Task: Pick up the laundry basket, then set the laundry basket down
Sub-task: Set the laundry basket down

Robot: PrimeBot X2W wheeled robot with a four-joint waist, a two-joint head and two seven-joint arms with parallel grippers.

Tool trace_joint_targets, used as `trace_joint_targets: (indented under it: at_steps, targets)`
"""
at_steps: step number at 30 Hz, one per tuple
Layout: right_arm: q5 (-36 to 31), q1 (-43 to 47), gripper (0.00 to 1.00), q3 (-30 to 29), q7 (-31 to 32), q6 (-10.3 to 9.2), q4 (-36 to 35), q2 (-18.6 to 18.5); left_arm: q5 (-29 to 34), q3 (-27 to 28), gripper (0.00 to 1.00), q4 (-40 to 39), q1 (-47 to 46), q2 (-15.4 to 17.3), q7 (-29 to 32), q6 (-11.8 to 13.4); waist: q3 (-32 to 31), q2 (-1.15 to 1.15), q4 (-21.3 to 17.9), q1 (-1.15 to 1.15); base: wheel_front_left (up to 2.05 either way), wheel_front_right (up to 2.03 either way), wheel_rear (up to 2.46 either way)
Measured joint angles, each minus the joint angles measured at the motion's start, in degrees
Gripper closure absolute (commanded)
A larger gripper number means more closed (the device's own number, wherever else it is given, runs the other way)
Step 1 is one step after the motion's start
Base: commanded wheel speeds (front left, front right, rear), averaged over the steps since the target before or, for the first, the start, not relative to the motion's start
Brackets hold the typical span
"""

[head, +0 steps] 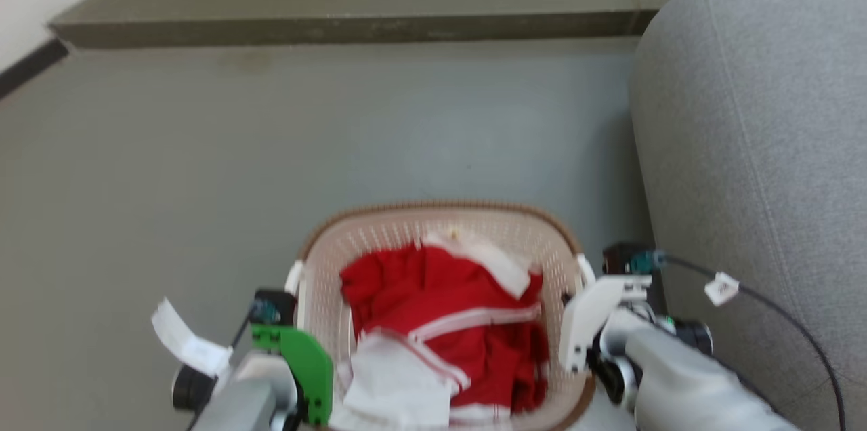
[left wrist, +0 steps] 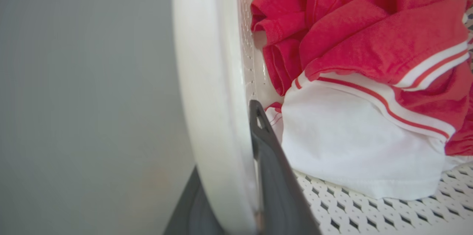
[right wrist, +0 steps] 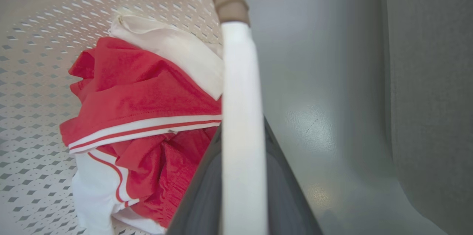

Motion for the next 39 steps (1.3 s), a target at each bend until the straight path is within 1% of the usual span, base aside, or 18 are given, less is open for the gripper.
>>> trace_joint_targets:
  at_steps: [16,39]
  targets:
    - [-0.33,-15.94,1.00,-2.46,-1.92,-0.05,1.91,-0.35,0.46,1.91,1.00,-1.24,-13.07,0.47,-2.08,1.45,12.04,0.00,-0.27,0.00,0.00,0.00,0.00]
    - [-1.70,-27.37,1.00,-3.19,-5.47,-0.05,4.35,-0.74,1.52,2.46,1.00,-1.44,-25.06,0.45,-5.16,2.69,30.64,0.00,0.70,0.01,0.00,0.00,0.00]
